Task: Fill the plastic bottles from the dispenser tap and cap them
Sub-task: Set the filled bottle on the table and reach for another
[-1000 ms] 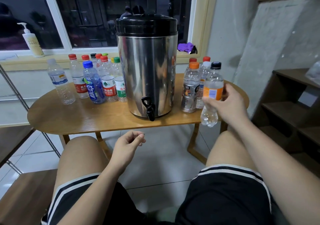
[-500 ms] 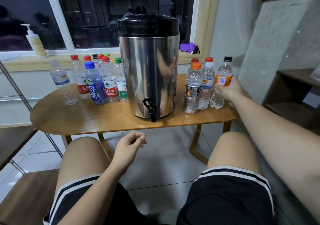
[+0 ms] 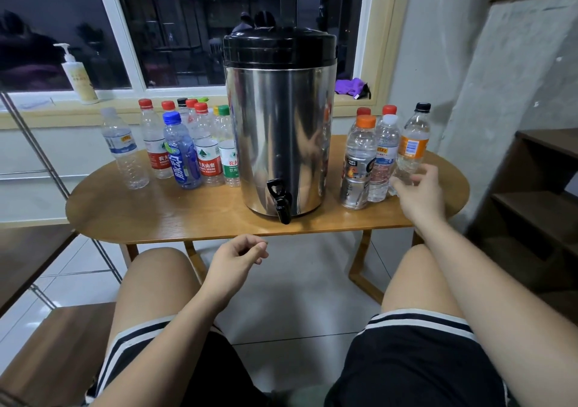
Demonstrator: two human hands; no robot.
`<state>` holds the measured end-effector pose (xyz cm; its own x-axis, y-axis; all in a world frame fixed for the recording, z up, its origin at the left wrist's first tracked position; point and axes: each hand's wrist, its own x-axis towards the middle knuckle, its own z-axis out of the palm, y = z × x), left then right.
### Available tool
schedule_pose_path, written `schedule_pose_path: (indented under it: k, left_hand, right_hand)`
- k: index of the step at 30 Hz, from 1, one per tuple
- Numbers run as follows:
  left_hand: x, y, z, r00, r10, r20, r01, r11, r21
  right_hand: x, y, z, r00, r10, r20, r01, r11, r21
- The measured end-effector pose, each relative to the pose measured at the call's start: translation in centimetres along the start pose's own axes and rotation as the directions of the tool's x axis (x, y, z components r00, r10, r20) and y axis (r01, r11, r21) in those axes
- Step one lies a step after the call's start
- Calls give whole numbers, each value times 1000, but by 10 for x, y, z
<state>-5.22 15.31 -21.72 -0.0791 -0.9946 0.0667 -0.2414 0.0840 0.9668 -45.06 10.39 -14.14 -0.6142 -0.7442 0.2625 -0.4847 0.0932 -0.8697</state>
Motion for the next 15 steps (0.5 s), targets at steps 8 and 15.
schedule_pose_path:
  k: [8, 15]
  left_hand:
    - [30, 18, -29, 993, 48, -105, -43, 998, 48]
    - [88, 36, -86, 938, 128, -322, -69, 980, 188]
  right_hand:
    - [-113, 6, 43, 970, -160, 182, 115, 966, 233]
    - [-171, 32, 84, 874, -151, 462, 102, 986, 128]
